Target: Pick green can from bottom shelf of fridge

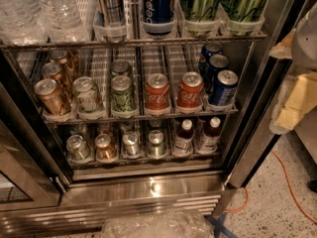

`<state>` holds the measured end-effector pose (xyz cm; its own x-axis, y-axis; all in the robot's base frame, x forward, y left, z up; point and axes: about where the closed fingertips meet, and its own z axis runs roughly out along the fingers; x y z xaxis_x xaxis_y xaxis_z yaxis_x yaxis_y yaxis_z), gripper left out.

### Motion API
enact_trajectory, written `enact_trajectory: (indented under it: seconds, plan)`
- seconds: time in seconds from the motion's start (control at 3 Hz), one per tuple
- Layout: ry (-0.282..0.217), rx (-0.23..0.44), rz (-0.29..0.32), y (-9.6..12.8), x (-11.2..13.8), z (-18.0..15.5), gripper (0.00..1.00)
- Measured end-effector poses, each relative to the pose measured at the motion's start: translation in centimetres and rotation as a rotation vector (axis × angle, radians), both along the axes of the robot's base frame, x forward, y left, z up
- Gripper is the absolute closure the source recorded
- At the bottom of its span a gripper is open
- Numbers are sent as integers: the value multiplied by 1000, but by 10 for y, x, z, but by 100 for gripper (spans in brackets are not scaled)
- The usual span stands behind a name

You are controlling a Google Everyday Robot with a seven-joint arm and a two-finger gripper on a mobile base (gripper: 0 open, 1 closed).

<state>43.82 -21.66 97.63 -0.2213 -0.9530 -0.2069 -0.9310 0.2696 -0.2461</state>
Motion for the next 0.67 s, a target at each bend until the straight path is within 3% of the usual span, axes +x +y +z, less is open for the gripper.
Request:
enact_trajectory:
  seconds: [0.67]
  plan:
    - [-19, 0, 4, 3, -1, 1, 0]
